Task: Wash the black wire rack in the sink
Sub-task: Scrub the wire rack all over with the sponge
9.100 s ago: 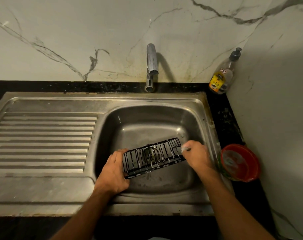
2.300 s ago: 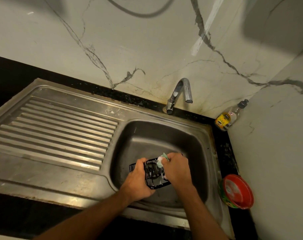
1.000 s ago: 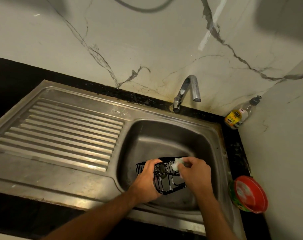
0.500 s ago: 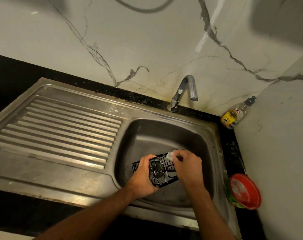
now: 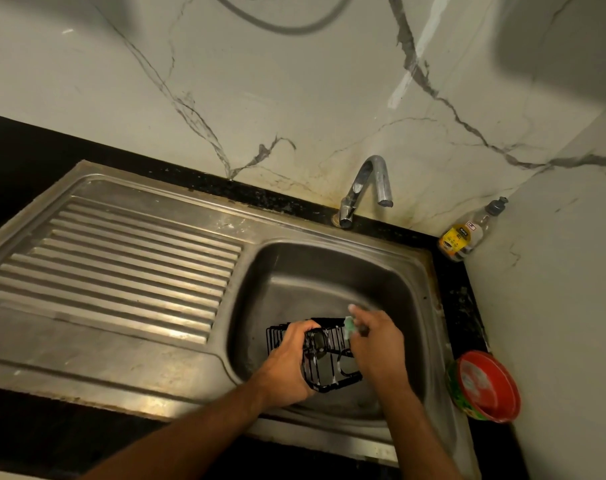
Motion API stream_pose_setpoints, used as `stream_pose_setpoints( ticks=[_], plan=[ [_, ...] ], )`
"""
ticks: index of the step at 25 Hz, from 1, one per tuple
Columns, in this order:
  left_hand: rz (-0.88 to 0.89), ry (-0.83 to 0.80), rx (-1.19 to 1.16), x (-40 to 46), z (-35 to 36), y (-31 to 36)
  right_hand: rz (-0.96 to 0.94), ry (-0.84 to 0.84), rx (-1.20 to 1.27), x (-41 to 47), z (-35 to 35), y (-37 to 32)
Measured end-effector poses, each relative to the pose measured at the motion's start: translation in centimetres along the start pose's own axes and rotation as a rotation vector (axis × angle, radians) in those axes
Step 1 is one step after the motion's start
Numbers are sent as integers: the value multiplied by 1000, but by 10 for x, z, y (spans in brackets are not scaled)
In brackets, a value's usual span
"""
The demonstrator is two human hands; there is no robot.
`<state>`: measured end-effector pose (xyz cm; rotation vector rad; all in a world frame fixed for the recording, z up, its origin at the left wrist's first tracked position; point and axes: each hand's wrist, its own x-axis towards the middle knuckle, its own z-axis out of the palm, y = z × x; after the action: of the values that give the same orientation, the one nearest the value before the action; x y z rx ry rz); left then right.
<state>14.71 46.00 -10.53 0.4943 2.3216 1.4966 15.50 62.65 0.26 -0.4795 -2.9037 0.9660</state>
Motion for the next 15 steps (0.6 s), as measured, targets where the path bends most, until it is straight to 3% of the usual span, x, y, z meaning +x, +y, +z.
stream_pose_setpoints(
  ticks=[6, 15],
  plan=[
    [28, 0, -3, -1, -2, 4, -9, -80, -42, -10, -3, 7],
    [47, 12, 30, -1, -1, 4, 152, -176, 35, 12, -12, 4]
  ],
)
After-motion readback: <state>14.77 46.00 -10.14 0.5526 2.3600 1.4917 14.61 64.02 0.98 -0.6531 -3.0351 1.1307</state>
